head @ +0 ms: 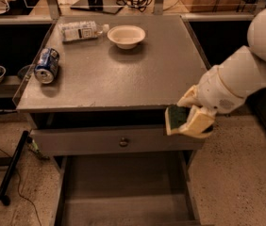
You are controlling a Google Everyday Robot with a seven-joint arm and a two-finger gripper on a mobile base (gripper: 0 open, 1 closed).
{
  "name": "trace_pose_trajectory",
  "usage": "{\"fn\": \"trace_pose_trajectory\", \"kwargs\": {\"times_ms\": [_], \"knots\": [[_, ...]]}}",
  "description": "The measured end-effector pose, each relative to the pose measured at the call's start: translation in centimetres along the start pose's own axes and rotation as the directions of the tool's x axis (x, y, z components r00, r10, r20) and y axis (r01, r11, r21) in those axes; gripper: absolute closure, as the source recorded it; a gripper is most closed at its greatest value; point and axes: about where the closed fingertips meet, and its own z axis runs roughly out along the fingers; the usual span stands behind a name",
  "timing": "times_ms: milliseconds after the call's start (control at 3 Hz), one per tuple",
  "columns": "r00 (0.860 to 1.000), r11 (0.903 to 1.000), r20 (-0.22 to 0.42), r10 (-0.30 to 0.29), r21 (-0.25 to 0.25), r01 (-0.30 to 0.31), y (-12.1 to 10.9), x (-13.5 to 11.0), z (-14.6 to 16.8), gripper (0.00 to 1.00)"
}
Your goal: Place sponge into middle drawer
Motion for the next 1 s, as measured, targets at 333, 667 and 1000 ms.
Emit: {"fn": "trace_pose_trajectory", "kwargs": {"times_ms": [333, 667, 1000], "knots": [[0.997, 0.9968, -0.014, 0.077, -0.020, -0.077, 3.4, 2.3, 1.2, 1.00], [0.992, 0.9907, -0.033, 0.121, -0.059, -0.123, 5.9, 4.0, 3.2, 1.00], [0.992, 0.9907, -0.033, 0.121, -0.059, -0.123, 5.9, 4.0, 3.2, 1.00]]}}
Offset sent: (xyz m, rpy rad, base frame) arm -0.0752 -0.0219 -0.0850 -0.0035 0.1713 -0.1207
